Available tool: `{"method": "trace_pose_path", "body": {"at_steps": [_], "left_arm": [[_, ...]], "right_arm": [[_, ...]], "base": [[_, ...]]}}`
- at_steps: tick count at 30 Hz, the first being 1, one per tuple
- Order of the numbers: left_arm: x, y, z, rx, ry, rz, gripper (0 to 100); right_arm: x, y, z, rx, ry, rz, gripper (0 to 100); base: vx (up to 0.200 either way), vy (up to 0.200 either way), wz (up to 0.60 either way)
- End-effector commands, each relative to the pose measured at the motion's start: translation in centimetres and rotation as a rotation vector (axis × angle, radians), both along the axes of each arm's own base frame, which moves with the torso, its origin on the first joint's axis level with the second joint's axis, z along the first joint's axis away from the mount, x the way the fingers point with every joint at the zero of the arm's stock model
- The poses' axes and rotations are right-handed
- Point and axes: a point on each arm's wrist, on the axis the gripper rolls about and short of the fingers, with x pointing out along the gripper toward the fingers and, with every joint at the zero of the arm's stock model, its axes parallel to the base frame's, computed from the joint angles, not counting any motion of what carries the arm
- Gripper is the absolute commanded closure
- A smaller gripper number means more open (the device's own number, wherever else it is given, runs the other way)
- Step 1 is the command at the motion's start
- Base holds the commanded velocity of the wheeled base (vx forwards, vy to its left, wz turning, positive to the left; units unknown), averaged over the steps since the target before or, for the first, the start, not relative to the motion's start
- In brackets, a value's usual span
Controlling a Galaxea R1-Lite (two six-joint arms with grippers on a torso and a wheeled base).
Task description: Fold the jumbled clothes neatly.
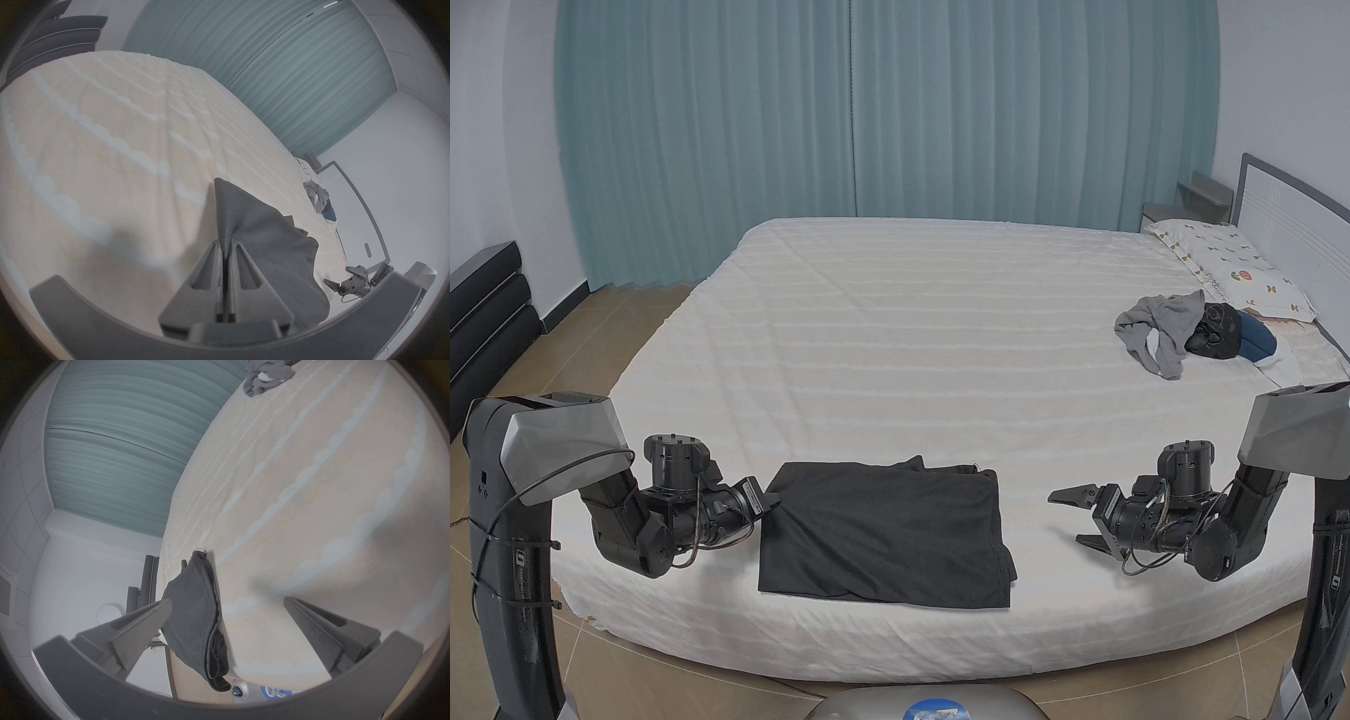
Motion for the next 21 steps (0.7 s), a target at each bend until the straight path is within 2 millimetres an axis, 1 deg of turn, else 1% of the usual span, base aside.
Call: {"method": "trace_pose_path", "body": {"at_steps": [1, 4, 20, 21], "left_arm": [[0.00, 0.02, -0.09, -0.001, 0.002, 0.001, 100], [-0.03, 0.03, -0.11, 0.001, 0.003, 0.000, 100], [-0.56, -0.24, -0.25, 0.002, 0.019, -0.008, 100], [-0.60, -0.24, -0.28, 0.003, 0.020, -0.009, 0]], "right_arm": [[0.00, 0.02, 0.00, 0.000, -0.001, 0.001, 0], [0.00, 0.02, 0.00, -0.001, -0.001, 0.002, 0], [-0.01, 0.07, 0.00, -0.001, -0.001, 0.003, 0], [0.00, 0.02, 0.00, -0.001, -0.001, 0.002, 0]], "base": [[0.000, 0.200, 0.00], [0.000, 0.200, 0.00], [0.000, 0.000, 0.00], [0.000, 0.000, 0.00]]}}
